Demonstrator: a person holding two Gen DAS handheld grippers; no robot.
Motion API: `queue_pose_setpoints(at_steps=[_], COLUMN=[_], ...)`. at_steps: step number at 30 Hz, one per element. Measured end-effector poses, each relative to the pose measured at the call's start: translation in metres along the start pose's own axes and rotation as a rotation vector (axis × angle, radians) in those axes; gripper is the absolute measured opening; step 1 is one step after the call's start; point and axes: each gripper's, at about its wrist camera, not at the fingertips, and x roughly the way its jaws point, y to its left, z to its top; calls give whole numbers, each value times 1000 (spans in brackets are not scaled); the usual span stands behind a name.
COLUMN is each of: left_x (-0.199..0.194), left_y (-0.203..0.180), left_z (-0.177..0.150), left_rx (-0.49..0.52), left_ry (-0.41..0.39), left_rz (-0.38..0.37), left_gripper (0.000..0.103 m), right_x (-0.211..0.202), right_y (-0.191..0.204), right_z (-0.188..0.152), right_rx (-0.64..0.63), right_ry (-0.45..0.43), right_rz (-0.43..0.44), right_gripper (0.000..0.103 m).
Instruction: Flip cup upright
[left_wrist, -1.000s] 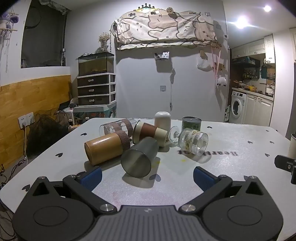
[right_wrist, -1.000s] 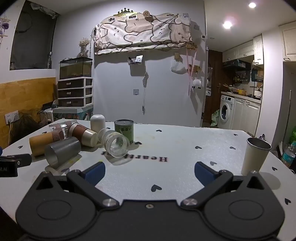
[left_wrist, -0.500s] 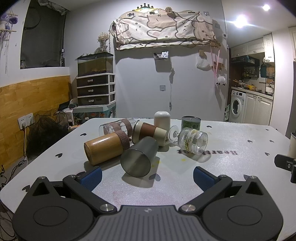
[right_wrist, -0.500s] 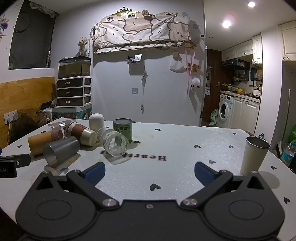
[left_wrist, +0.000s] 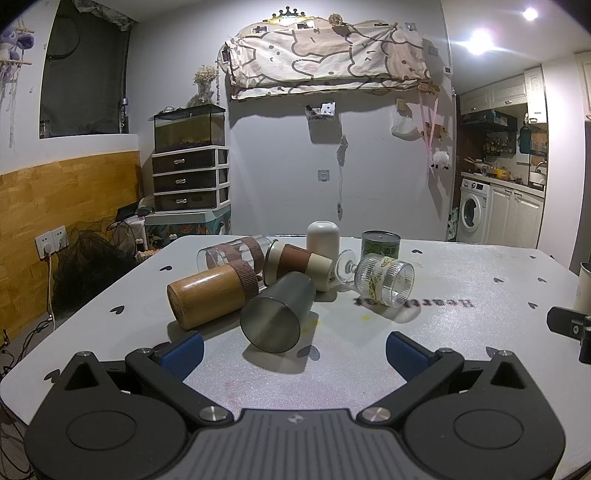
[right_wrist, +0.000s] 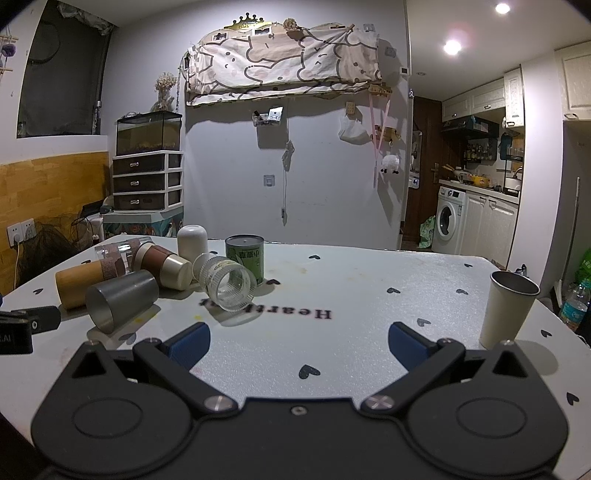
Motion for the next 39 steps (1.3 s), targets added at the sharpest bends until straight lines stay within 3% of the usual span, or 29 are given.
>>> queue_pose_setpoints(at_steps=[39], left_x=[0], left_y=[-8], left_z=[1], left_rx=[10], left_ry=[4], left_rz=[-3], left_gripper=[103], right_x=[5], right_y=[-2], right_z=[-4], right_rx=[4], right_ry=[5], right_rz=[-3], right_gripper=[103])
